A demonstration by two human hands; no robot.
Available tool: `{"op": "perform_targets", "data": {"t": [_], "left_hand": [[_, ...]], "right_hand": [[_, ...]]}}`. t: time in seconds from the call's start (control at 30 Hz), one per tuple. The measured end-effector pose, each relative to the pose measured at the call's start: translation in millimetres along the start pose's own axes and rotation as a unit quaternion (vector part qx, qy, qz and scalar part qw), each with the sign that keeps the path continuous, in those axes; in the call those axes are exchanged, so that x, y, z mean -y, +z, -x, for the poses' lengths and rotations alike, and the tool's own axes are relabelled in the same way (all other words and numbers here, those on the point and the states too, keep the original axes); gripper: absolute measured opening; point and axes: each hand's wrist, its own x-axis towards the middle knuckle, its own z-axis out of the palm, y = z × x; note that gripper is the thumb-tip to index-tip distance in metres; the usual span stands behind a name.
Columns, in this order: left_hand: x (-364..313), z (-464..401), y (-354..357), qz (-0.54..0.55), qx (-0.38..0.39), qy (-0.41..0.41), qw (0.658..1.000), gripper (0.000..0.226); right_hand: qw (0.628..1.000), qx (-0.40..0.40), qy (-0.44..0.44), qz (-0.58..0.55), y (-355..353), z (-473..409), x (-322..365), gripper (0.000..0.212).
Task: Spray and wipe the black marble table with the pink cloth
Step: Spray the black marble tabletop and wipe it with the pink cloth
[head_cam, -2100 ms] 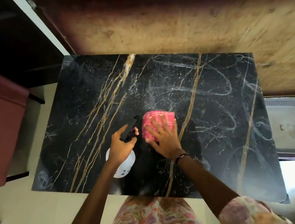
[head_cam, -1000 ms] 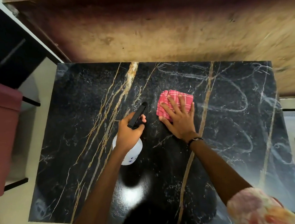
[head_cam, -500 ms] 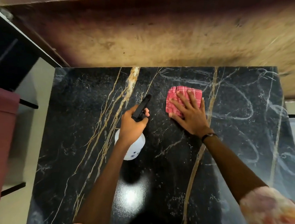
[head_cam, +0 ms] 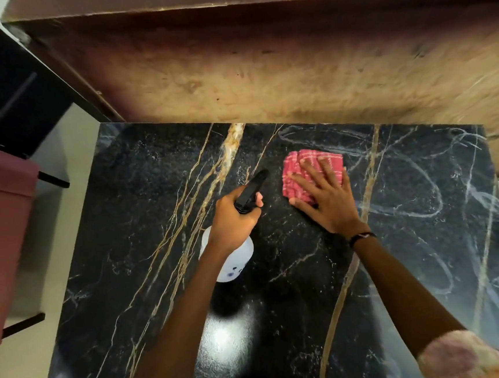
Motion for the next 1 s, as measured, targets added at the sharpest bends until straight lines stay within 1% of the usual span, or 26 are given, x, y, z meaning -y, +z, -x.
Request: {"op": "perform_targets", "data": {"t": [0.13,0.2,0.27,0.37,0.4,0.47,0.53,0.6,0.67,0.73,0.8,0.87,0.93,1.0], "left_hand": [[0,2,-1,0.009,-0.004,0.006,1.0,0.016],[2,3,-1,0.01,-0.006,0.013,1.0,0.012],[4,3,-2,0.014,-0.004,0.016,1.0,0.007],[2,4,-3,0.025,-0.002,0.02,0.999,0.009],[1,4,-3,0.032,-0.005,0.018,0.999,0.013],[1,4,-5,0.043,-0.011,0.018,0.999,0.021],[1,3,-7,0.052,-0.008,0.018,0.998,0.022],[2,3,-8,0.055,0.001,0.022,0.998,0.023],[2,4,-8,0.051,0.005,0.032,0.998,0.025],[2,6,-8,0.052,0.01,0.044,0.998,0.026],[3,5,-8,0.047,0.012,0.052,0.997,0.029],[3,5,-8,0.05,0.01,0.053,0.997,0.032],[3,5,-7,0.049,0.005,0.054,0.997,0.033],[3,5,-7,0.043,0.006,0.052,0.998,0.032]], "right_hand": [[0.993,0.011,0.116,-0.027,-12,-59,1,0.073],[0.99,0.03,0.137,-0.026,-13,-92,17,0.069],[0.993,0.041,0.107,-0.009,-13,-118,42,0.064],[0.997,0.066,0.02,0.017,-4,-133,80,0.063],[0.998,0.067,-0.012,0.015,1,-129,88,0.063],[0.996,0.053,-0.076,0.017,8,-109,90,0.06],[0.993,0.04,-0.109,0.032,9,-79,73,0.056],[0.995,0.015,-0.091,0.029,6,-52,43,0.06],[0.999,0.01,-0.035,0.022,-2,-37,12,0.065],[0.999,0.016,0.032,0.012,-9,-43,-6,0.071],[0.996,0.026,0.091,-0.003,-14,-65,-6,0.075],[0.991,0.031,0.133,-0.01,-15,-91,9,0.07],[0.991,0.04,0.128,-0.009,-13,-107,29,0.063],[0.996,0.051,0.077,-0.005,-12,-104,46,0.064]]}}
